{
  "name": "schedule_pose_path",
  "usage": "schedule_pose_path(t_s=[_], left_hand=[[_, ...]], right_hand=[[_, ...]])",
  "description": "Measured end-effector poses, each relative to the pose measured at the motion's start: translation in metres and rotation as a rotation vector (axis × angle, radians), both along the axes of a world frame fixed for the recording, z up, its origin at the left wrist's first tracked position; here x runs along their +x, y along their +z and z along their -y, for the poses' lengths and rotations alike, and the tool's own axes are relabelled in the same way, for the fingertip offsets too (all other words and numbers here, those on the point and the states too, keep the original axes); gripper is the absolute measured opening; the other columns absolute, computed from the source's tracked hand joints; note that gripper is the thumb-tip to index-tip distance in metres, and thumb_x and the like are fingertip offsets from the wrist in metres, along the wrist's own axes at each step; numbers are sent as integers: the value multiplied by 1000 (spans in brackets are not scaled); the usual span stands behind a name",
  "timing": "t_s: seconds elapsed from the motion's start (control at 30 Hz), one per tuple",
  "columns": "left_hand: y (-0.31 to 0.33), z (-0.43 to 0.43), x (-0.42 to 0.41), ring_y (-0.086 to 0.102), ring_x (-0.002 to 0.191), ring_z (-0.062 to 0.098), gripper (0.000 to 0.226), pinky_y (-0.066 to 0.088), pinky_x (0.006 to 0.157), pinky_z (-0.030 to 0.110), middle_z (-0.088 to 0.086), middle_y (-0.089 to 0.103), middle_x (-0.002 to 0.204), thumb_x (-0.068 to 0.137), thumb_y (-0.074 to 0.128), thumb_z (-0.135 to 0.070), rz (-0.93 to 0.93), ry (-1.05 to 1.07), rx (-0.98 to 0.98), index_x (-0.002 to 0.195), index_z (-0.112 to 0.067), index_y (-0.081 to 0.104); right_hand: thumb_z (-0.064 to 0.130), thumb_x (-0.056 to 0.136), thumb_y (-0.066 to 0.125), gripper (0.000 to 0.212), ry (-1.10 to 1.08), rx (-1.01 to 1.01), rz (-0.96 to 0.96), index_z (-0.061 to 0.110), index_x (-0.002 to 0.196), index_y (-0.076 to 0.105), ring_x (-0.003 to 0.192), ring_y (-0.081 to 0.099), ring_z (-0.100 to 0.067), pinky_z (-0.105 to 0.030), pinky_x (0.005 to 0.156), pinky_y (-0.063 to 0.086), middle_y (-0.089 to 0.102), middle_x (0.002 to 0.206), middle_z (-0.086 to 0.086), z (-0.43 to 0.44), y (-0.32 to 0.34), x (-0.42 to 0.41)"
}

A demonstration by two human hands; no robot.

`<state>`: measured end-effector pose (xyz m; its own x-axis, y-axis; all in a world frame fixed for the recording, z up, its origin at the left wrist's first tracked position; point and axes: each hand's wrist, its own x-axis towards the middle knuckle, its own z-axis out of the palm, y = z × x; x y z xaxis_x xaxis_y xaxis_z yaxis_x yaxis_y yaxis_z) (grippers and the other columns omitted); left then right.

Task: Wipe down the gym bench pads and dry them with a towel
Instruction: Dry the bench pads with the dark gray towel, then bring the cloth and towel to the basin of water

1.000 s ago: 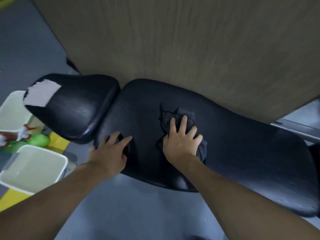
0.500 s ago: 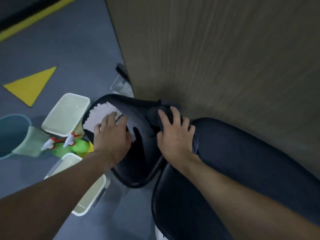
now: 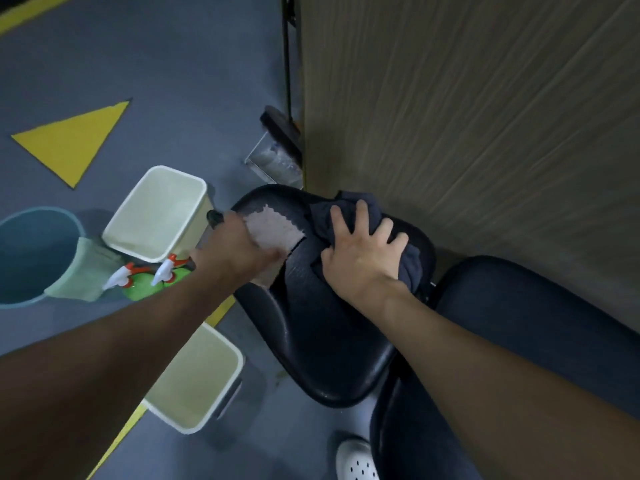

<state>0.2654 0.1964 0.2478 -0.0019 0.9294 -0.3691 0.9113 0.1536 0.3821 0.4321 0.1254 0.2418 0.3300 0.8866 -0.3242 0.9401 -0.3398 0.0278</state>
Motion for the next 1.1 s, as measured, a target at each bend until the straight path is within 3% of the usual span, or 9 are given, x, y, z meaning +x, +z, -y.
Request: schedule_pose_path(t_s=[0.07, 0.13, 0.27, 0.47, 0.6, 0.73, 0.87, 1.0, 1.1], left_hand=[[3, -1, -12, 57, 81, 26, 23, 45, 71, 33, 2, 59, 77, 78, 72, -32, 130, 5, 46, 81, -13, 60], [6, -1, -24, 49, 66, 22, 18, 37, 58, 31, 3, 51, 63, 82, 63, -20, 279, 28, 103, 70, -7, 61], [14, -2, -55, 46, 64, 23, 6, 38, 56, 36, 17, 55, 68, 83, 58, -6, 443, 82, 246, 81, 0, 59], [20, 12, -118, 41, 57, 19, 19, 35, 53, 32, 3, 47, 63, 77, 50, -13, 484, 161, 325, 96, -9, 50], [24, 28, -161, 58, 73, 25, 61, 48, 64, 37, 11, 59, 84, 80, 44, 7, 456, 114, 279, 131, -27, 42], [31, 43, -177, 68, 88, 22, 24, 56, 78, 38, -4, 73, 84, 88, 56, -4, 599, 281, -8, 83, -19, 74], [69, 62, -179, 73, 83, 22, 36, 57, 67, 36, 7, 76, 94, 93, 59, -47, 960, 333, -398, 105, -16, 72], [80, 83, -200, 74, 83, 23, 26, 60, 68, 34, 9, 76, 93, 87, 72, -26, 887, 444, -267, 107, -10, 71], [79, 108, -219, 74, 83, 23, 24, 60, 64, 31, 10, 76, 95, 86, 72, -13, 919, 548, -276, 108, -6, 68]], right_hand=[[49, 101, 30, 69, 11, -2, -9, 34, 156, -6, 137, 17, -47, -65, 108, 18, -10, 166, -8, -8, 0, -18], [48, 101, 32, 69, 34, -2, -16, 35, 156, -6, 137, 16, -47, -64, 109, 17, -11, 165, -8, -15, -1, -37], [49, 101, 35, 68, 119, 20, -18, 37, 156, -3, 138, 16, -47, -63, 111, 16, -12, 165, -8, -21, -1, -72], [46, 97, 47, 64, 315, 50, -79, 44, 152, 15, 135, 22, -42, -57, 108, 23, -2, 164, -3, -15, 3, -123], [36, 90, 55, 65, 61, 149, -411, 39, 148, 28, 127, 37, -36, -49, 107, 30, 10, 158, -4, -7, 21, -151], [32, 83, 64, 75, -327, 239, -982, 33, 148, 26, 125, 45, -31, -45, 112, 35, 25, 146, -2, 5, 42, -189], [36, 73, 72, 92, -315, 203, -1162, 33, 150, 22, 131, 44, -22, -42, 111, 39, 33, 147, 0, 17, 54, -223], [21, 68, 78, 67, -291, 40, -1582, 29, 127, 46, 112, 66, -19, -42, 93, 56, 67, 123, -2, 33, 48, -226], [27, 73, 78, 54, -303, -77, -1646, 19, 123, 59, 110, 68, -22, -42, 97, 53, 71, 117, -6, 50, 38, -214]])
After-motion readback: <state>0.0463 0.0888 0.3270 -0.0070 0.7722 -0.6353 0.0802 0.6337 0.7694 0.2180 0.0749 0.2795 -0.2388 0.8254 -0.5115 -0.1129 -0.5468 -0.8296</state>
